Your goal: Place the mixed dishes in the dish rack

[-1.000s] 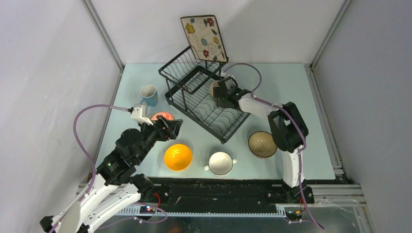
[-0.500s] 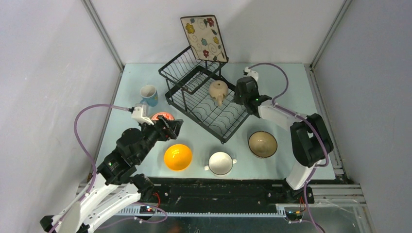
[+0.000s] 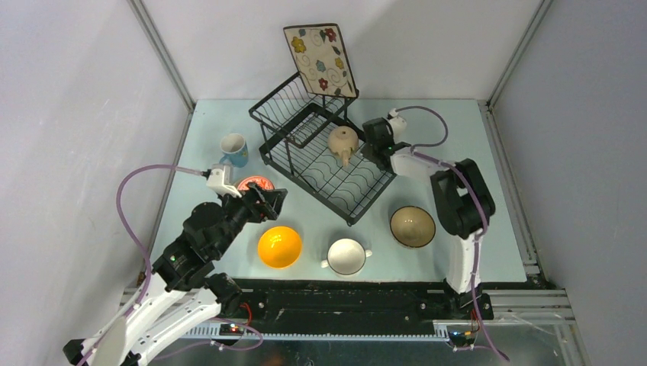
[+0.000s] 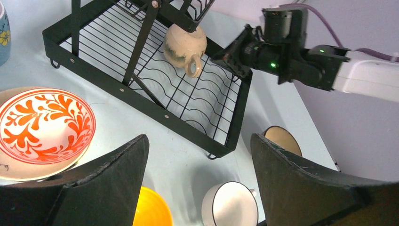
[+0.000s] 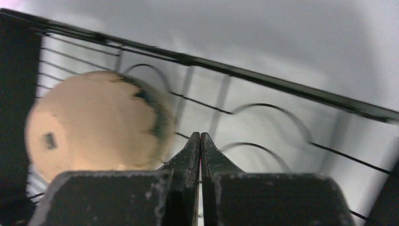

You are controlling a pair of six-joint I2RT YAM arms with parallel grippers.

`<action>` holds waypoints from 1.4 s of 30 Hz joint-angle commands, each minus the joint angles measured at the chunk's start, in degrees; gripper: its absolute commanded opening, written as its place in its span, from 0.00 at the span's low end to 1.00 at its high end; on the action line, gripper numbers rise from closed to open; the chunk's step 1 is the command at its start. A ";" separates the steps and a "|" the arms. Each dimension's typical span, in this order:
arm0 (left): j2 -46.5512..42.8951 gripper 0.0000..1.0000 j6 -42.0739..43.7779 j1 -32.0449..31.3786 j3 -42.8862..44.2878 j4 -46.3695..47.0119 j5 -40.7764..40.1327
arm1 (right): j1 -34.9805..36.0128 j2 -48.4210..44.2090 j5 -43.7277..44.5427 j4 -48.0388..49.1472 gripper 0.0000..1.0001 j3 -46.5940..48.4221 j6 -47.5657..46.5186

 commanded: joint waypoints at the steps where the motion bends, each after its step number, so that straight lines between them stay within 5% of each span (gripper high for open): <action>1: -0.66 0.86 0.51 0.29 -0.26 -0.60 -1.00 | 1.16 7.05 -12.83 10.76 0.00 9.12 7.12; 8: -0.53 0.86 0.61 0.26 -0.06 -1.20 -1.55 | 1.68 12.04 -30.23 27.10 0.00 12.95 7.92; 17: 1.73 0.86 -0.01 0.38 -0.50 0.56 -0.17 | -1.30 2.33 -30.39 29.21 0.01 -0.78 5.15; 27: 3.50 0.85 -5.01 0.53 -5.98 3.05 -1.59 | 1.24 -17.77 -29.50 18.05 0.07 -13.84 -10.56; 42: 4.02 0.86 -14.33 8.18 -14.09 4.11 -0.30 | 5.94 -48.08 -27.19 1.62 0.10 -33.58 -19.37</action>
